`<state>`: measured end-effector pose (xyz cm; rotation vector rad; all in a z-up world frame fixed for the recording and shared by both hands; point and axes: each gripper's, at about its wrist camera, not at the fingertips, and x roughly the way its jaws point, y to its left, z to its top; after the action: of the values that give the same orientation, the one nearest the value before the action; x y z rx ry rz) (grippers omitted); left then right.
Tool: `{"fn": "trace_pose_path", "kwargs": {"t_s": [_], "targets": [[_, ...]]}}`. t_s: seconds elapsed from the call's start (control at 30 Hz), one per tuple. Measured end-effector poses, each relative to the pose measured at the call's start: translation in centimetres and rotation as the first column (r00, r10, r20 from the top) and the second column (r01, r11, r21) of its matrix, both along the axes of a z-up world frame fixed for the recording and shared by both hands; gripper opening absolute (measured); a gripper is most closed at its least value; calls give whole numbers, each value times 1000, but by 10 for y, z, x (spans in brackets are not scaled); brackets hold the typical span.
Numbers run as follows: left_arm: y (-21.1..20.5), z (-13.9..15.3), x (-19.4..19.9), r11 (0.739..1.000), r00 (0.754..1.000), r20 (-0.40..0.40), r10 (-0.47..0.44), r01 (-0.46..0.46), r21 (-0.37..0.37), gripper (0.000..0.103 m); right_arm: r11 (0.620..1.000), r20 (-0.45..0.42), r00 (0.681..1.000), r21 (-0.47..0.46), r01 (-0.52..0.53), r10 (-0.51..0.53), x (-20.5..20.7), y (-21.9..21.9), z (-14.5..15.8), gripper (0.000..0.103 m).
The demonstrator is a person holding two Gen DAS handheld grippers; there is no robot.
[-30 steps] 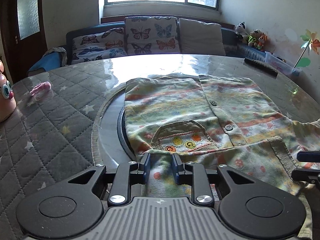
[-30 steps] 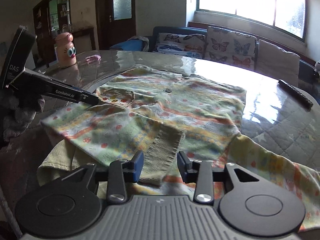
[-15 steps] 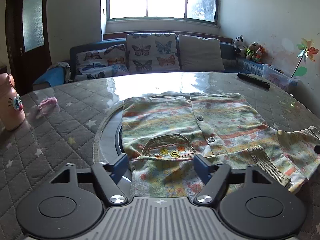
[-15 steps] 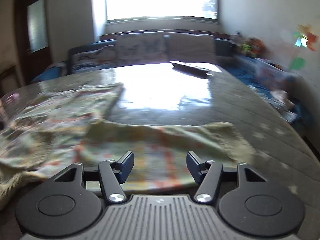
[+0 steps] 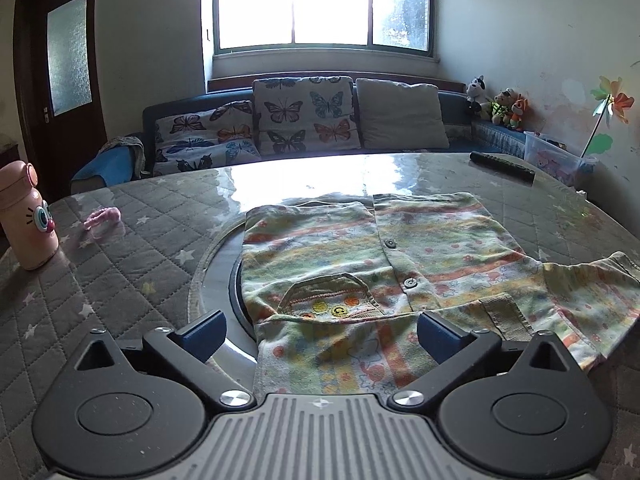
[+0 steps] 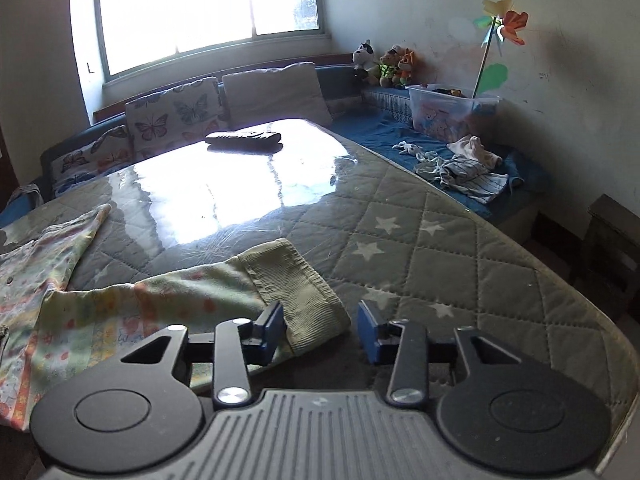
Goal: Fold clothes
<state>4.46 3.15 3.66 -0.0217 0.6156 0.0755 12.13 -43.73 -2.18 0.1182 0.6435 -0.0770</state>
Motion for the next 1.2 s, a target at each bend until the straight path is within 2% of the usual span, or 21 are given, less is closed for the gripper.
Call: {"fn": "trace_pose_path", "kwargs": {"t_s": [0.03, 0.1, 0.17, 0.27, 0.4, 0.57, 0.63, 0.8, 0.97, 1.2], "targets": [[0, -1, 0, 1000, 1000, -3, 1, -1, -3, 103, 1000, 1, 1000, -9, -7, 7, 0, 2, -1, 28], [-1, -1, 0, 1000, 1000, -6, 1, -1, -5, 103, 1000, 5, 1000, -10, -19, 19, 0, 6, 1, 15], [-1, -2, 0, 1000, 1000, -8, 0, 0, -4, 103, 1000, 9, 999, -8, -30, 30, 0, 11, 3, 9], [0, -2, -2, 1000, 1000, -6, 4, -4, 2, 103, 999, 23, 999, 6, -45, 45, -1, 16, 13, 8], [6, -3, -5, 1000, 1000, -3, 18, -18, -4, 103, 987, 65, 988, 65, -146, 142, -6, 33, 41, 8], [14, -4, -10, 999, 1000, 4, 29, -29, -13, 103, 943, 137, 943, 101, -317, 302, -6, 75, 80, 8], [17, -5, -12, 999, 999, 8, 34, -34, -16, 103, 920, 155, 919, 103, -379, 362, -3, 95, 92, 7], [28, -7, -20, 999, 999, 18, 50, -50, -20, 103, 816, 175, 814, 79, -573, 555, 3, 174, 110, 7], [45, -11, -28, 997, 997, 24, 75, -74, -36, 103, 724, 149, 721, 48, -689, 676, 4, 243, 109, 7], [63, -15, -33, 992, 994, 22, 111, -110, -63, 103, 609, 95, 605, -8, -793, 790, -10, 320, 96, 7]]}}
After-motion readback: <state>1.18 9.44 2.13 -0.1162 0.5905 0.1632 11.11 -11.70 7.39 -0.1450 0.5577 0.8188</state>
